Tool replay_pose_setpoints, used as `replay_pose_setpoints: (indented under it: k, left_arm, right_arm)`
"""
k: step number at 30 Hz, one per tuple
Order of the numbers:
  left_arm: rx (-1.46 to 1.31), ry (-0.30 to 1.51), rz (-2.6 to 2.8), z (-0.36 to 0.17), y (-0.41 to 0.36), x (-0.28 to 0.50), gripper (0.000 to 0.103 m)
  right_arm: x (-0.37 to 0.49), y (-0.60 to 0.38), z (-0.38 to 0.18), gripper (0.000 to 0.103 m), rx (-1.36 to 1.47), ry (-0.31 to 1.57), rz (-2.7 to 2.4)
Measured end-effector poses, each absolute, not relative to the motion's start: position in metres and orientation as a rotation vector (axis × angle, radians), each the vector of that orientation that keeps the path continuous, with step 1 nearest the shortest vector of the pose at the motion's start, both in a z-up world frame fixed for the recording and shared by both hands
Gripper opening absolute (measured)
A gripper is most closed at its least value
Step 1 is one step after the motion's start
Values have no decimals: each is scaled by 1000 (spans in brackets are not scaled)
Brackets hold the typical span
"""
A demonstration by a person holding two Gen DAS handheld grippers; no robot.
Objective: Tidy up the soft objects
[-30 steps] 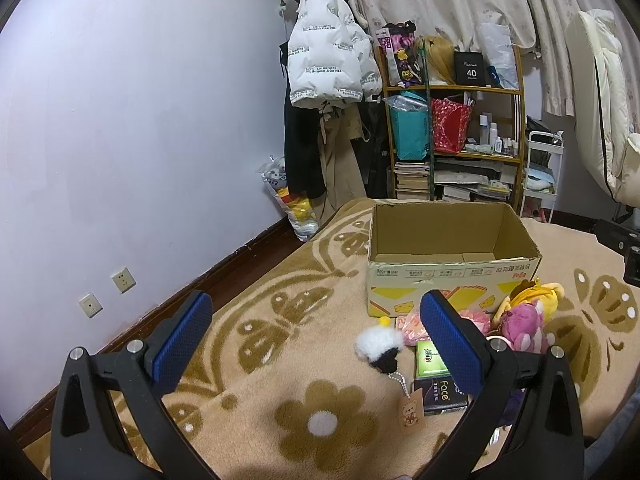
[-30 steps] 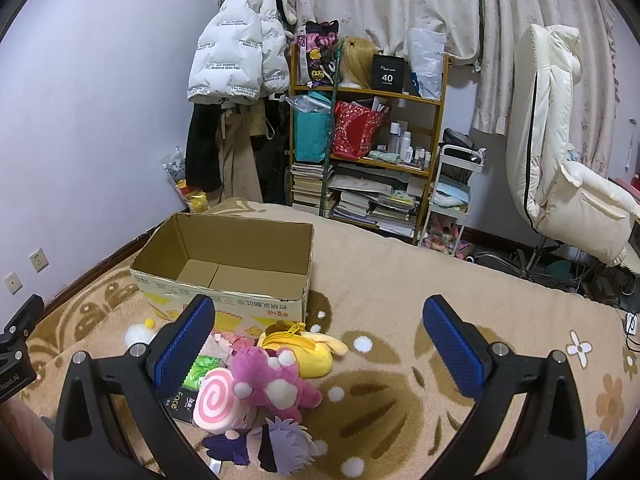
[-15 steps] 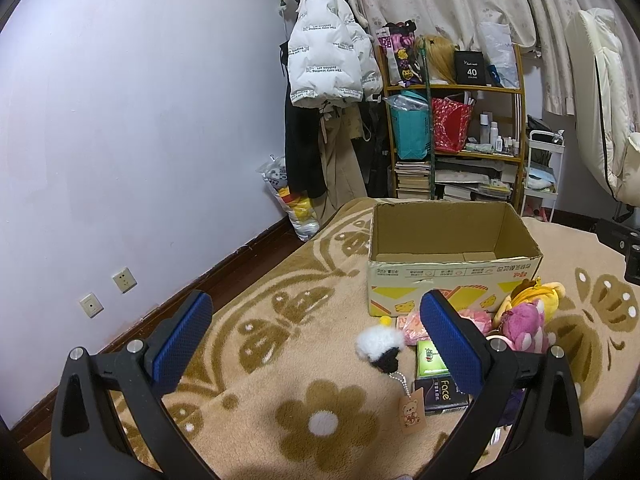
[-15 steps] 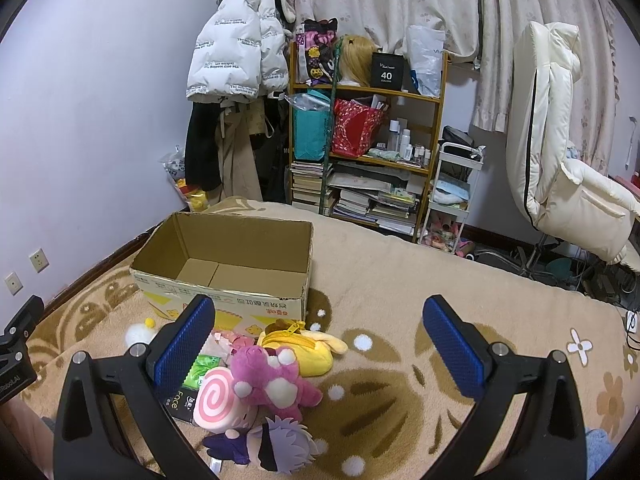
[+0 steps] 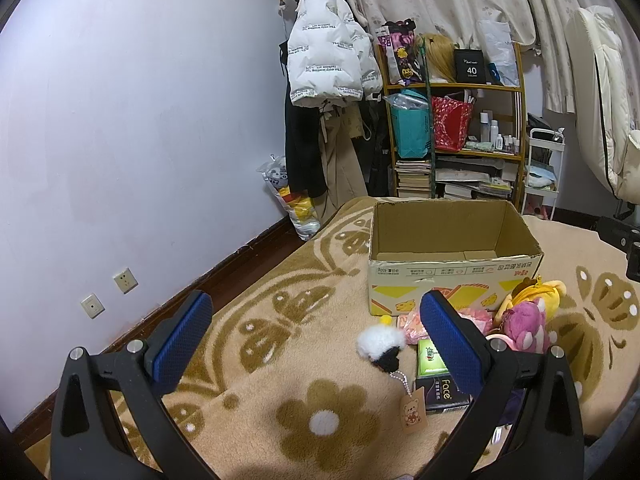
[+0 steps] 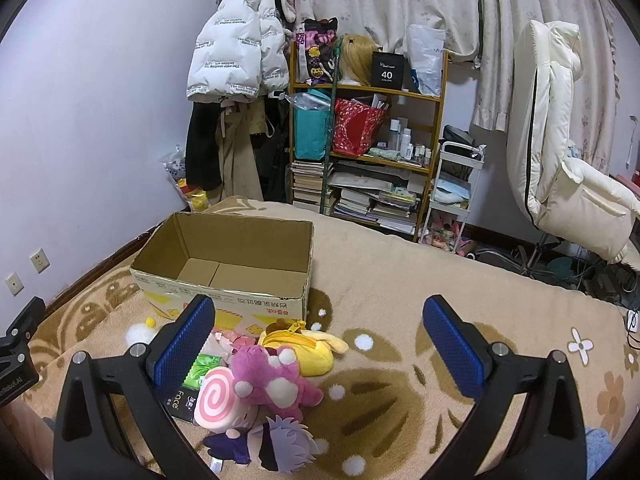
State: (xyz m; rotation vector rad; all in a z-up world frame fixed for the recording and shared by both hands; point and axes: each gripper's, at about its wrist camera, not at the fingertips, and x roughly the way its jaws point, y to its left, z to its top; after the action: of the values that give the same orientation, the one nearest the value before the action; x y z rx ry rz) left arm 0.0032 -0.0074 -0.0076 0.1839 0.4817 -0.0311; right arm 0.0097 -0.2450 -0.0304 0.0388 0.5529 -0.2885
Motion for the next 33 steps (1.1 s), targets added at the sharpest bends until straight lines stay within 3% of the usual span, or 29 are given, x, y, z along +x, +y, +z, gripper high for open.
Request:
replay_pose_setpoints:
  k: [14,33]
  left_arm:
    - [185,573,-22,-19,-5,15,103]
    - [248,748,-109,-39,-34,70,103]
  right_arm:
    - [8,-246,-43,103,40,554,-274]
    - [63,-279,-65,103,236,714,-236]
